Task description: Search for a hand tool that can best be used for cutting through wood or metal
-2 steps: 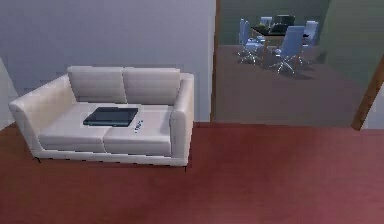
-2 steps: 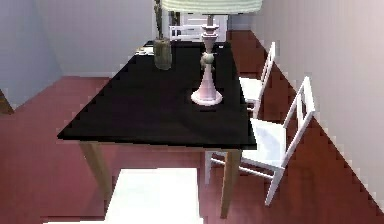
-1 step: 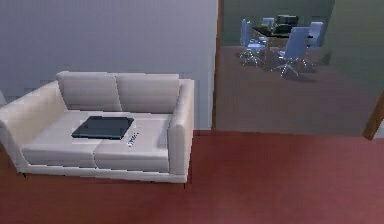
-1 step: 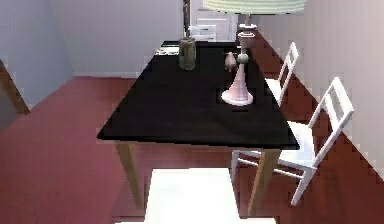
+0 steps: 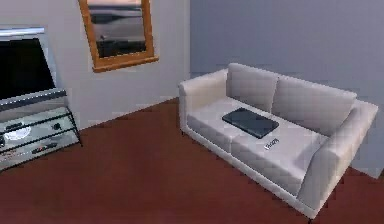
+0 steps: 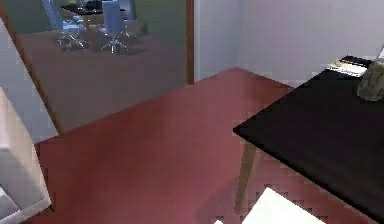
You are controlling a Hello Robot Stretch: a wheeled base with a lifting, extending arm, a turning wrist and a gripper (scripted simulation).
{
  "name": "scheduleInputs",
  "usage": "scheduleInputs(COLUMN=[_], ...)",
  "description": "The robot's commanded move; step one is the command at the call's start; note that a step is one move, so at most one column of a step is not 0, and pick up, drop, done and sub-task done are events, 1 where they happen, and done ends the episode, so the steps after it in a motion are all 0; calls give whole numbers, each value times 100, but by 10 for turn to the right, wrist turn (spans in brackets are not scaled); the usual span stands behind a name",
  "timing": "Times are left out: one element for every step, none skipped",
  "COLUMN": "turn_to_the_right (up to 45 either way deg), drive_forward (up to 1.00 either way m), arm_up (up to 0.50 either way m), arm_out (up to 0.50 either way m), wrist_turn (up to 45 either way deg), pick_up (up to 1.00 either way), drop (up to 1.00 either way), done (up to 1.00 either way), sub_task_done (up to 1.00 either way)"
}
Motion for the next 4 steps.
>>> scheduleInputs(turn_to_the_right=[-450,-450,-390,0], drive_forward=[0,0,0,35], arm_up=[0,0,0,0], arm_out=[0,0,0,0], wrist_turn=[0,0,0,0], pick_up=[0,0,0,0], drop=[0,0,0,0], done=[0,0,0,0], sub_task_done=[0,0,0,0])
